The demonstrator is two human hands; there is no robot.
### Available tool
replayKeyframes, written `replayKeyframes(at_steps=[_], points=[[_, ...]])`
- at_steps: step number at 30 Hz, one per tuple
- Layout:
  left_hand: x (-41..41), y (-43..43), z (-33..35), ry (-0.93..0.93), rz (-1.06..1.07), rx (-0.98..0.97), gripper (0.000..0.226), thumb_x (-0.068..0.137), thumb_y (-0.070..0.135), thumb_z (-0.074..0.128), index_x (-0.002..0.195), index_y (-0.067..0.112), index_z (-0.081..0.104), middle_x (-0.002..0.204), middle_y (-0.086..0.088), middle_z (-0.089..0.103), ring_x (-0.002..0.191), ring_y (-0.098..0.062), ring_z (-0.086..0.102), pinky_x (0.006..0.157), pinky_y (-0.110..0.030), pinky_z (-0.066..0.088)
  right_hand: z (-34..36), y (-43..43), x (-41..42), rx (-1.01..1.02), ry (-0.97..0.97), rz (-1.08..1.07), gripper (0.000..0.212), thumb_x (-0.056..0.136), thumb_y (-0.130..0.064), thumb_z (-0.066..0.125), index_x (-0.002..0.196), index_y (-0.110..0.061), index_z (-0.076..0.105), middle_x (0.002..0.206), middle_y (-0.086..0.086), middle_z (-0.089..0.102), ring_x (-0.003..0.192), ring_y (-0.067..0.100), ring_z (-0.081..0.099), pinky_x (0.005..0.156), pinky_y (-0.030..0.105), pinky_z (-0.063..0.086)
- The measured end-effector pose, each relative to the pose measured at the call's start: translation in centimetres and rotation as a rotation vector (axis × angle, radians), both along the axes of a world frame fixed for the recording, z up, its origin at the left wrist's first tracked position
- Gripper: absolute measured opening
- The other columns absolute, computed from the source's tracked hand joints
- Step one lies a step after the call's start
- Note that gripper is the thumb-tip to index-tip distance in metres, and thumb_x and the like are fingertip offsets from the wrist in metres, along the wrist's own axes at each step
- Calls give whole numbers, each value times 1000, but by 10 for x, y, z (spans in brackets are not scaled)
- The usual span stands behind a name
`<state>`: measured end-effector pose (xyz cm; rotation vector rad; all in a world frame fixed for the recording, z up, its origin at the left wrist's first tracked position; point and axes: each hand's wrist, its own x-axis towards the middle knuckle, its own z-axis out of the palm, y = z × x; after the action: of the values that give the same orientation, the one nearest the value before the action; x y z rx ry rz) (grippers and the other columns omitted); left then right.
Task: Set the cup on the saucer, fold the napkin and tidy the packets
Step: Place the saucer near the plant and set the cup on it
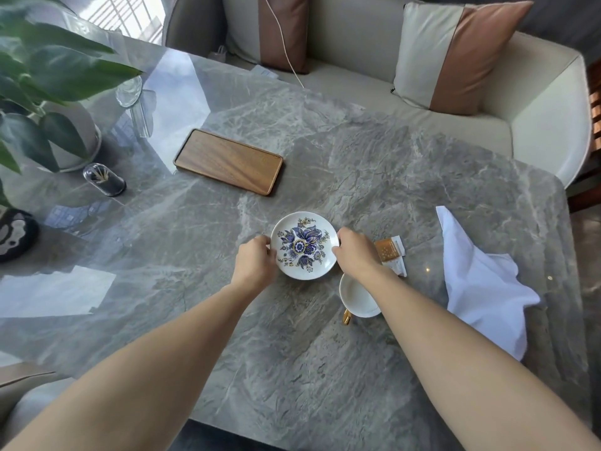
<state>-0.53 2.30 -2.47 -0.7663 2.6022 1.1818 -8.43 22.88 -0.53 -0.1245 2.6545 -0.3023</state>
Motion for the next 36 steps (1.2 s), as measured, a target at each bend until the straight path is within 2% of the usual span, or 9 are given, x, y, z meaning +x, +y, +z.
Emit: replayKeyframes(at_steps=[3, 6, 11, 15, 20, 27, 32, 36], points=[[2, -16, 8, 25, 22, -29, 24, 93, 13, 59, 113, 10, 71, 101, -16, 75, 97, -35, 68, 76, -34, 49, 7, -17, -1, -28, 30, 8, 17, 95, -30, 58, 107, -17, 58, 108, 11, 70, 95, 37, 63, 72, 39, 47], [6, -40, 18, 41, 53, -45, 24, 93, 13, 58, 113, 9, 71, 103, -17, 75, 99, -35, 68, 81, -37, 51, 15, -42, -1, -65, 39, 23, 16, 94, -31, 57, 104, -19, 58, 108, 10, 70, 96, 37, 63, 79, 42, 51], [15, -91, 30, 51, 102, -57, 24, 91, 12, 58, 111, 10, 72, 99, -13, 76, 96, -33, 68, 73, -32, 45, 29, -97, -3, -149, 31, 67, 19, 94, -26, 58, 108, -13, 59, 111, 14, 70, 102, 38, 63, 83, 43, 53], [20, -142, 33, 53, 118, -75, 24, 92, 12, 58, 112, 10, 71, 98, -13, 76, 96, -33, 68, 73, -30, 43, 33, -148, -2, -182, 37, 75, 20, 93, -26, 59, 108, -13, 60, 112, 16, 70, 104, 38, 63, 87, 45, 53], [23, -203, 32, 46, 93, -98, 24, 93, 12, 58, 115, 8, 70, 100, -16, 76, 99, -35, 67, 81, -38, 52, 28, -208, 3, -190, 19, 64, 19, 92, -28, 58, 107, -16, 59, 112, 15, 70, 103, 38, 64, 85, 45, 53], [22, -275, 18, 37, 105, -101, 22, 92, 11, 61, 110, 9, 72, 98, -15, 76, 96, -35, 67, 73, -32, 41, 9, -281, 4, -184, -13, 51, 18, 91, -26, 59, 106, -16, 59, 107, 14, 71, 101, 37, 64, 83, 44, 53], [20, -310, 7, 7, 96, -106, 24, 91, 12, 61, 113, 8, 71, 105, -16, 75, 102, -37, 66, 80, -36, 47, -4, -316, 6, -178, -29, 9, 15, 89, -28, 59, 103, -21, 59, 104, 12, 71, 95, 37, 66, 77, 40, 53], [20, -327, -4, -5, 98, -71, 23, 93, 13, 59, 113, 11, 70, 104, -13, 73, 99, -33, 65, 76, -35, 48, -14, -332, 7, -180, -45, -14, 14, 91, -26, 59, 103, -19, 58, 105, 13, 71, 95, 37, 65, 78, 42, 53]])
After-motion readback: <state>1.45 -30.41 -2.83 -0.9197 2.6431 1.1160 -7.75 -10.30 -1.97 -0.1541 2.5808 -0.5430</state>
